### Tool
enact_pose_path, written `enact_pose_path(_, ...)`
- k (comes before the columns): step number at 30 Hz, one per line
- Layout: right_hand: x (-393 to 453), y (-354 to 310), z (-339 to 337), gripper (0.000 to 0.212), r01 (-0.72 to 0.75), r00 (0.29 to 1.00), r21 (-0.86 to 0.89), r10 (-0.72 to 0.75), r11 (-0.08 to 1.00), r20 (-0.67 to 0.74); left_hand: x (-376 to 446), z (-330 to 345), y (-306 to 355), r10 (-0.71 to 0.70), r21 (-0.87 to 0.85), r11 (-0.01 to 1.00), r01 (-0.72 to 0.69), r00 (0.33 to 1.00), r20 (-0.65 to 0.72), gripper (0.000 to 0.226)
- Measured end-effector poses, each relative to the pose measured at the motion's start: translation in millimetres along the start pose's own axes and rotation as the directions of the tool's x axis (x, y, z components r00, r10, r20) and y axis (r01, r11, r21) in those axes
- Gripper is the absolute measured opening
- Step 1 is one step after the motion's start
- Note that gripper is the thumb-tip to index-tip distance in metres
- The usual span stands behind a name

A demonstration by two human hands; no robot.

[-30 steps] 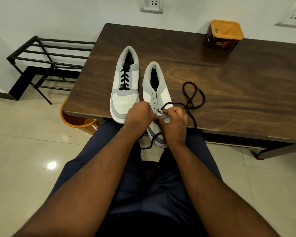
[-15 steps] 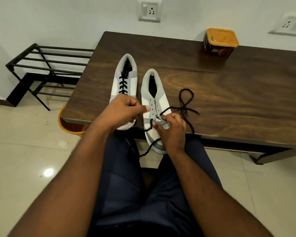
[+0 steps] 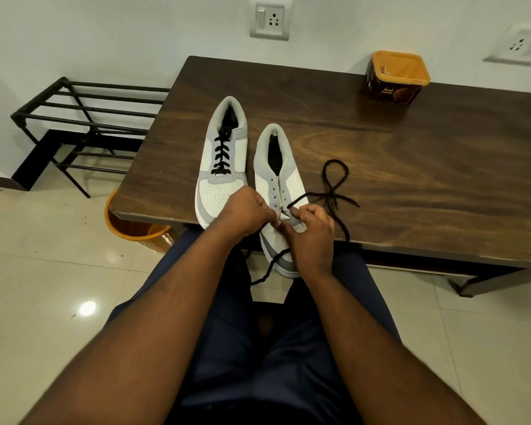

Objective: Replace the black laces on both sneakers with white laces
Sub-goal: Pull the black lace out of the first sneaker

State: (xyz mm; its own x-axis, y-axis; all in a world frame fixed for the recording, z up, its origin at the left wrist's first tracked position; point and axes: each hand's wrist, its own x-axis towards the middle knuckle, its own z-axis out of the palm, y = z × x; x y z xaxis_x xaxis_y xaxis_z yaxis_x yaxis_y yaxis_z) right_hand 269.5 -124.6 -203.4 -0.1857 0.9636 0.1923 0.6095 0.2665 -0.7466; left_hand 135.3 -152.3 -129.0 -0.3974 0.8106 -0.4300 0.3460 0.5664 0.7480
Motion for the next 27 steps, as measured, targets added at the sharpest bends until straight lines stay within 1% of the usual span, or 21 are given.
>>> enact_pose_path(2,0.8,0.4,-0.1,0.043,-0.008,1.0,0.024,0.008,1.0,0.003,-12.2,-9.4,7.9,-0.021,-0.116,0.993,0.025,0.999,0.04,0.019)
enact_pose_path(5,2.4,-0.6,0.6,0.043,-0.041,0.999,0.06,0.041,0.997,0.002,-34.2,-31.9,22.7,0.018,-0.346,0.938,-0.012,1.0,0.015,0.019)
enact_pose_path(7,1.7,-1.6,0.4,0.042,-0.052,0.999,0.096,0.052,0.994,0.001,-44.1,-48.8,29.7,0.061,-0.439,0.895,-0.08,0.996,-0.058,0.018)
enact_pose_path(9,-0.2,-0.8,-1.2,0.041,-0.057,0.998,0.108,0.057,0.993,0.0,-46.6,-59.1,30.5,0.068,-0.466,0.873,-0.14,0.984,-0.168,0.016)
enact_pose_path(10,-0.1,-0.9,-1.5,0.041,-0.053,0.999,0.109,0.054,0.993,-0.001,-44.7,-62.4,29.1,0.068,-0.435,0.885,-0.166,0.971,-0.231,0.015)
enact_pose_path(11,-0.3,-0.7,-1.9,0.041,-0.052,0.999,0.103,0.052,0.993,0.0,-41.3,-63.7,26.2,0.072,-0.368,0.912,-0.181,0.954,-0.292,0.016)
enact_pose_path(14,-0.4,-2.1,-2.2,0.043,-0.047,0.999,0.085,0.047,0.995,0.004,-29.2,-58.0,18.5,0.158,-0.129,0.964,-0.232,0.893,-0.421,0.019)
enact_pose_path(15,-0.4,-2.5,-2.3,0.043,-0.045,0.999,0.088,0.045,0.995,0.001,-26.2,-53.1,17.2,0.212,-0.018,0.969,-0.247,0.865,-0.454,0.021)
enact_pose_path(16,-0.3,-2.6,-2.2,0.043,-0.045,0.999,0.095,0.045,0.994,-0.001,-24.8,-46.1,18.4,0.29,0.158,0.957,-0.244,0.834,-0.469,0.02)
enact_pose_path(17,0.0,-2.6,-2.2,0.043,-0.047,0.999,0.1,0.047,0.994,-0.001,-23.9,-36.7,20.3,0.365,0.353,0.911,-0.216,0.819,-0.442,0.017)
enact_pose_path(18,-0.2,-2.3,-2.2,0.044,-0.048,0.999,0.101,0.048,0.994,0.002,-23.9,-25.7,21.5,0.407,0.506,0.843,-0.182,0.832,-0.378,0.018)
enact_pose_path(19,-0.2,-1.9,-2.1,0.044,-0.047,0.999,0.094,0.046,0.994,0.005,-22.2,-14.3,20.4,0.4,0.587,0.794,-0.158,0.862,-0.31,0.022)
enact_pose_path(21,0.2,-0.4,-1.4,0.043,-0.039,0.999,0.082,0.038,0.996,0.008,-20.6,6.6,15.5,0.307,0.631,0.767,-0.113,0.929,-0.207,0.022)
enact_pose_path(22,0.6,0.2,-0.9,0.042,-0.041,0.999,0.085,0.04,0.996,0.009,-18.4,14.2,9.5,0.275,0.641,0.762,-0.094,0.943,-0.189,0.022)
enact_pose_path(25,1.4,0.4,-0.1,0.046,-0.05,0.999,0.094,0.048,0.994,0.019,-14.0,21.9,-4.2,0.266,0.652,0.755,-0.07,0.941,-0.208,0.021)
enact_pose_path(27,1.7,-0.4,0.2,0.048,-0.046,0.999,0.089,0.045,0.995,0.02,-13.7,19.0,-5.0,0.243,0.622,0.78,-0.064,0.948,-0.207,0.019)
